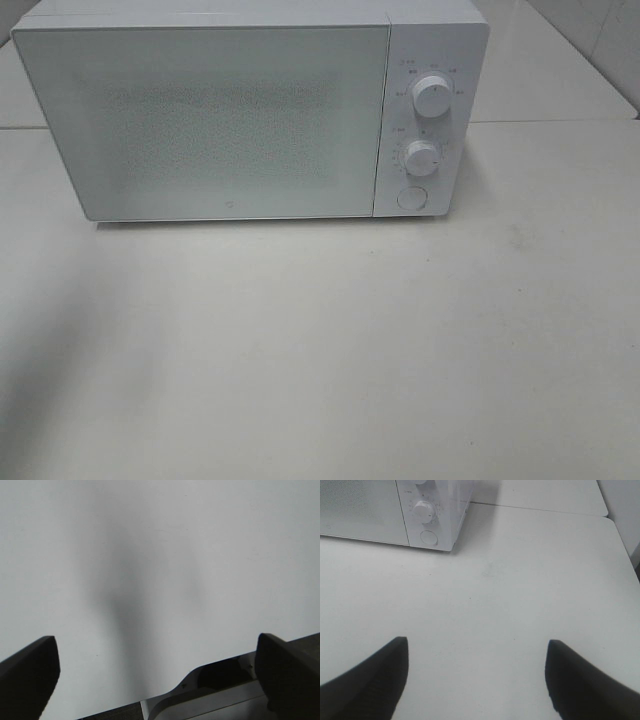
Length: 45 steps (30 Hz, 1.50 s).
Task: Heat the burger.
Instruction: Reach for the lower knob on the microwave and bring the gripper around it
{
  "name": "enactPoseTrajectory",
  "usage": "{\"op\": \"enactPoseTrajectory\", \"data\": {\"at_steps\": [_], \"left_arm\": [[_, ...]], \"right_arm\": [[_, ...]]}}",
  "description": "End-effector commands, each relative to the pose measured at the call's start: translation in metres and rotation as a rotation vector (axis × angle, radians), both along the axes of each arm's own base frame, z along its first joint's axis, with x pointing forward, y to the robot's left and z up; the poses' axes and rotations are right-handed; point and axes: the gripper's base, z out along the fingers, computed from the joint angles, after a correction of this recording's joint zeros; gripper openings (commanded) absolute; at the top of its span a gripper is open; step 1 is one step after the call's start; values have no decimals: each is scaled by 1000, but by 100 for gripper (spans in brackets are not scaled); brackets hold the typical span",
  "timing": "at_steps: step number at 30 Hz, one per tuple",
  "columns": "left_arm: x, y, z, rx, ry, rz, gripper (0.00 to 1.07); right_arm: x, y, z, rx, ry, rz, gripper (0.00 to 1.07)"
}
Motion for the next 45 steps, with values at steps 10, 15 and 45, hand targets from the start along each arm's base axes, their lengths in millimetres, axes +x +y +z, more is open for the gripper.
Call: {"op": "enactPoseTrajectory", "data": {"at_steps": [10, 15, 45], "left_arm": [[-45, 17, -6, 16, -20, 76, 98], [-71, 19, -16, 20, -34, 76, 98], [-179, 27, -37, -24, -481, 95, 98]], "right_arm": [[-3, 0, 0, 6, -39, -8, 74], [-3, 0, 0, 6, -39, -8, 74], [-3, 0, 0, 9, -38, -9, 74]]}}
